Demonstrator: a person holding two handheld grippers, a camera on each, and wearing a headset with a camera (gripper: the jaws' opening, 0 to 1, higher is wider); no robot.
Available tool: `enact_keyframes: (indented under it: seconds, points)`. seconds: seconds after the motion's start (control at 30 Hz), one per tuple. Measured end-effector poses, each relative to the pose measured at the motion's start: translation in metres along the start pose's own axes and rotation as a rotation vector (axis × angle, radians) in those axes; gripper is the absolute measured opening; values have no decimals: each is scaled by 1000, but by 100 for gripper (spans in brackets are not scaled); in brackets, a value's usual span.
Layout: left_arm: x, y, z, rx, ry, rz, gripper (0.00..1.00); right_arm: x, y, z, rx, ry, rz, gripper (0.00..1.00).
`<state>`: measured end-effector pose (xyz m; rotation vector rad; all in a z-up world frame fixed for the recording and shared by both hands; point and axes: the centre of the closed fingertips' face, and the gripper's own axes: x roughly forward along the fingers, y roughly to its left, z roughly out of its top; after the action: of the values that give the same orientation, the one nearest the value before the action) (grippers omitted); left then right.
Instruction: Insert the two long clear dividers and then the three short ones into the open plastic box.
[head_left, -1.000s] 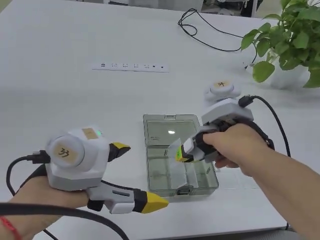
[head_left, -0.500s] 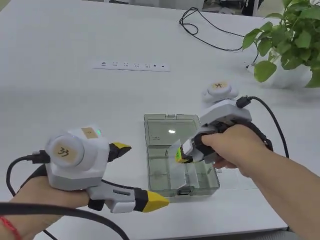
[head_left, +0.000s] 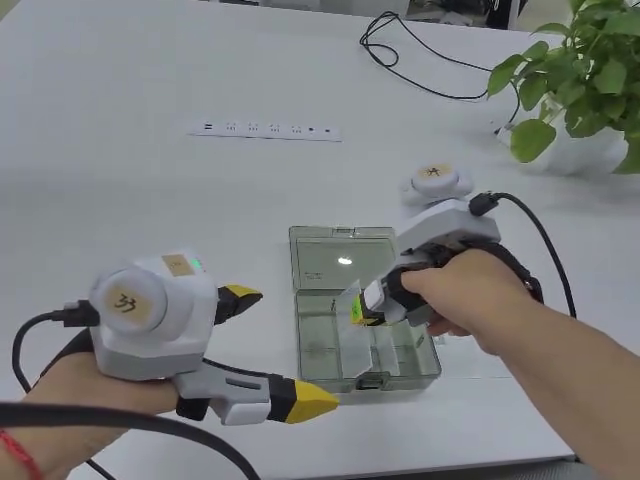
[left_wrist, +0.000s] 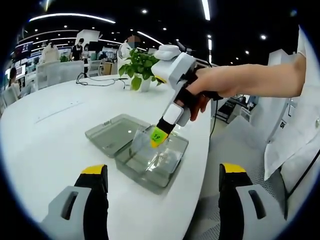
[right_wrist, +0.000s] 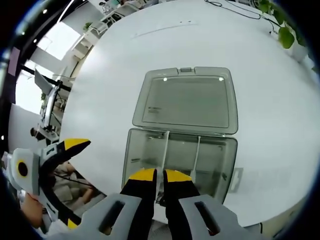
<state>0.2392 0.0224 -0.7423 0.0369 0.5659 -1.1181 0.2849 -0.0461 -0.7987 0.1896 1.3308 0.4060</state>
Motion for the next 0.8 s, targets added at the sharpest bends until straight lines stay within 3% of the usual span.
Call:
enact_keyframes:
  seconds: [0.8]
  points:
    - [1, 1, 0, -3, 4, 1, 93, 3, 8, 3, -257, 20, -131, 7]
